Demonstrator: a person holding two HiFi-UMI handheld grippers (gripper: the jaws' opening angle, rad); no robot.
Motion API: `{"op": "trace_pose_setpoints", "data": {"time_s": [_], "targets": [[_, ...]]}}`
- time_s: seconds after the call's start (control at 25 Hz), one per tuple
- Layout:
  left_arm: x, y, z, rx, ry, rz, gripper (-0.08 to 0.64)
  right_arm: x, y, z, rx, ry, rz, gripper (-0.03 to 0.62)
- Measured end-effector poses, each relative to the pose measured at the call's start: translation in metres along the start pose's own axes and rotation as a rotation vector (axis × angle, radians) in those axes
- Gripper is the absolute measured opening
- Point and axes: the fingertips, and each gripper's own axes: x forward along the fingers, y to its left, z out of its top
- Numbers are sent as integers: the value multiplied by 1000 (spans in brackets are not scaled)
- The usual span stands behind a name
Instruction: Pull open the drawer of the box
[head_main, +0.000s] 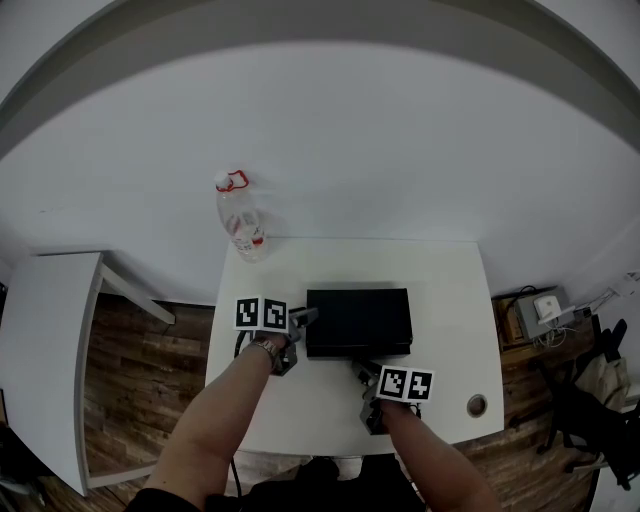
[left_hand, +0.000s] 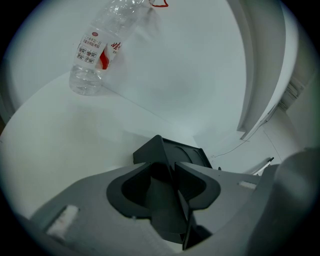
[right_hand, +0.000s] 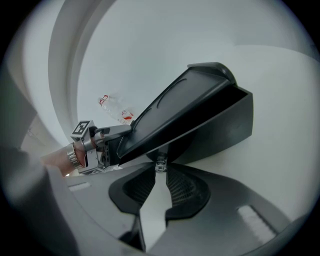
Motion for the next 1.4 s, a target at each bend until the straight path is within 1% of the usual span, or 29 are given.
{"op": "trace_pose_setpoints", "data": {"time_s": [0.88,1.4], "targets": [[1,2,2,-7,-4,7,158,-29,3,-47,41,-2,19,69],[1,3,2,-10,-10,10,158,-42,4,-82,50,25,23,69]]}}
